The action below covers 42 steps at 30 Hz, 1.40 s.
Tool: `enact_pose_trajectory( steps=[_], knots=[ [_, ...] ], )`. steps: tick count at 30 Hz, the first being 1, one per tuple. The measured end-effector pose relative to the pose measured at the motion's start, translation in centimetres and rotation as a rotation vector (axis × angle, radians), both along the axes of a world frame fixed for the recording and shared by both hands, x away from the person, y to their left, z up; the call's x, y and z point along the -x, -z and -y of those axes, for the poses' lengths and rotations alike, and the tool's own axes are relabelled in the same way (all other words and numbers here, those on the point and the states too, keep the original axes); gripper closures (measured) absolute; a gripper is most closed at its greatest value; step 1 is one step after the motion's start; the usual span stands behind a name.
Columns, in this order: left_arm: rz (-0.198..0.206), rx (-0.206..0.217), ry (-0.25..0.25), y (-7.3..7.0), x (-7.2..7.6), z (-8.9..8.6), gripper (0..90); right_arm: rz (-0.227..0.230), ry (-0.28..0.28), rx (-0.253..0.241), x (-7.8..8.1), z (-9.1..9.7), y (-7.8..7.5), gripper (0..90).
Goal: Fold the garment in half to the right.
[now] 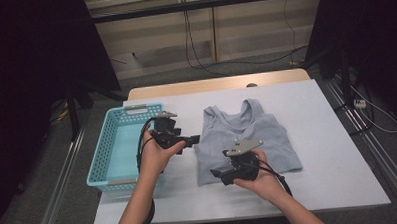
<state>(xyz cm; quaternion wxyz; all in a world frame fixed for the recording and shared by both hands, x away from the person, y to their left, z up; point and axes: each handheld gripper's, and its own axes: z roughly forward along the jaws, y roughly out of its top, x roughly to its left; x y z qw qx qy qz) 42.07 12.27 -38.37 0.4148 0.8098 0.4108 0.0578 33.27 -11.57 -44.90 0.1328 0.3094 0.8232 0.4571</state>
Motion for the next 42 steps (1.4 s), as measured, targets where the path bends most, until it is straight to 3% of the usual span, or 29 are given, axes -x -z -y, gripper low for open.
enact_pose_trajectory(
  steps=[5,8,13,15,21,33,37,42],
  knots=[
    [-0.001,-0.006,-0.005,0.0,0.0,-0.2,16.6,-0.018,-0.028,0.004,0.1,-1.2,0.3,35.2],
    [-0.001,-0.001,-0.011,-0.1,0.0,-0.3,16.6,-0.001,-0.023,0.037,0.2,-1.7,0.3,38.6],
    [-0.005,-0.003,-0.016,-0.1,0.0,-0.5,16.6,0.014,-0.039,0.036,0.3,-2.1,-0.1,44.1],
    [-0.007,-0.003,-0.021,-0.1,-0.1,-0.5,16.6,-0.009,-0.065,0.025,0.3,-2.3,-0.3,43.2],
    [-0.009,-0.007,-0.011,-0.1,-0.3,-0.3,16.6,-0.052,-0.078,0.106,-0.2,-3.2,1.8,33.4],
    [-0.01,-0.003,-0.024,0.0,-0.8,-0.4,17.0,-0.048,-0.07,0.123,-0.3,-3.8,2.4,29.0],
    [-0.01,-0.006,-0.027,0.0,-0.9,-0.5,17.2,-0.037,-0.105,0.162,0.0,-4.4,2.5,19.6],
    [-0.013,-0.007,-0.025,0.1,-1.0,-0.6,17.4,-0.032,-0.095,0.166,0.0,-4.4,2.5,22.0]
  ],
)
